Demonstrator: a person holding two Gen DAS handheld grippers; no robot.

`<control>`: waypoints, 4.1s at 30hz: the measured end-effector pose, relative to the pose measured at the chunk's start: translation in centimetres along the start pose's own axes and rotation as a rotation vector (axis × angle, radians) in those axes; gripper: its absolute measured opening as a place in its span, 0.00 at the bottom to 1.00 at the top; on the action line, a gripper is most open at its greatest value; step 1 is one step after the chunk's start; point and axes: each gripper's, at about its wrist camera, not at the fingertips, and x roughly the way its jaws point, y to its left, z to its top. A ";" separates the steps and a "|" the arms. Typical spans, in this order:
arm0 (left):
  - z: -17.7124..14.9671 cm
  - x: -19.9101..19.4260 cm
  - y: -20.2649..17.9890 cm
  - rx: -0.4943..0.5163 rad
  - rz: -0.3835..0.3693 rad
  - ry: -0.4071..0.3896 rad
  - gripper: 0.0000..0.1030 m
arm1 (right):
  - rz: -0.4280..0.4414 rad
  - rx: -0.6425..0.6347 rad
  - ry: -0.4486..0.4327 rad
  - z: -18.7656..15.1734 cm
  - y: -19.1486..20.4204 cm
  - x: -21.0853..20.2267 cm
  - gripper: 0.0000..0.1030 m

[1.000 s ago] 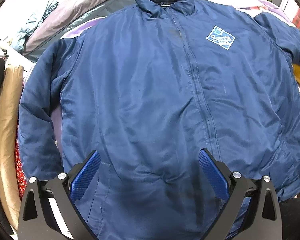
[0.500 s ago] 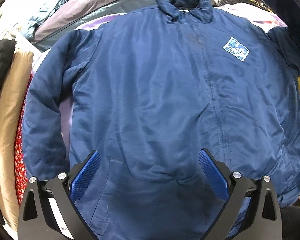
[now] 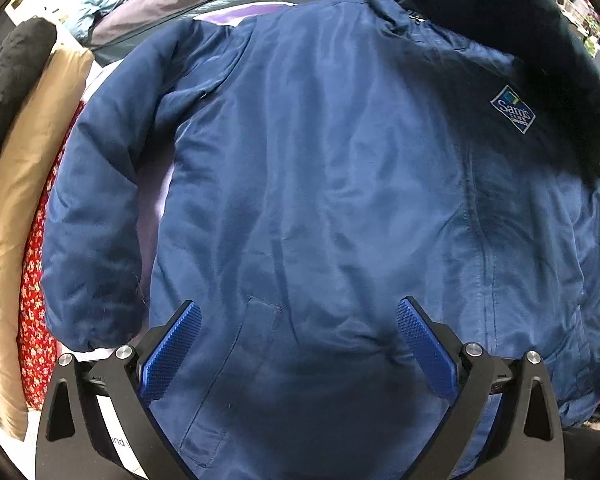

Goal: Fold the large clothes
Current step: 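Grasp a sleeve cuff with the right tool and fold it across the jacket body, then open the right tool and smooth the folded sleeve flat, then grasp the other sleeve cuff with the left tool and fold it across the body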

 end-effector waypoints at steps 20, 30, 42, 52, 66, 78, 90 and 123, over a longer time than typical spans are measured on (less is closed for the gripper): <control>-0.4 0.8 1.3 -0.038 -0.011 0.028 0.93 | 0.019 -0.182 0.122 -5.8 6.7 4.7 0.76; 0.5 0.4 0.1 0.014 0.002 0.008 0.93 | -0.100 0.001 0.172 -8.9 -2.0 4.1 0.76; 4.5 -0.4 -4.2 0.178 0.013 -0.069 0.89 | -0.207 0.204 0.199 -15.3 -12.7 1.3 0.76; 12.1 1.6 -8.4 0.175 -0.057 -0.087 0.76 | -0.296 0.188 0.128 -13.7 -13.6 0.5 0.76; 15.9 9.5 -11.4 0.219 0.016 0.093 0.95 | -0.366 0.063 0.320 -17.3 -13.3 7.7 0.80; 15.8 10.2 -10.8 0.190 0.002 0.096 0.95 | -0.416 0.033 0.338 -17.3 -12.6 8.6 0.85; 9.4 2.8 -9.0 0.240 0.038 -0.118 0.93 | -0.328 0.134 0.223 -17.1 -10.5 2.1 0.85; -1.1 0.9 15.3 -0.055 0.169 -0.144 0.47 | -0.275 0.058 0.318 -24.8 1.9 -1.3 0.85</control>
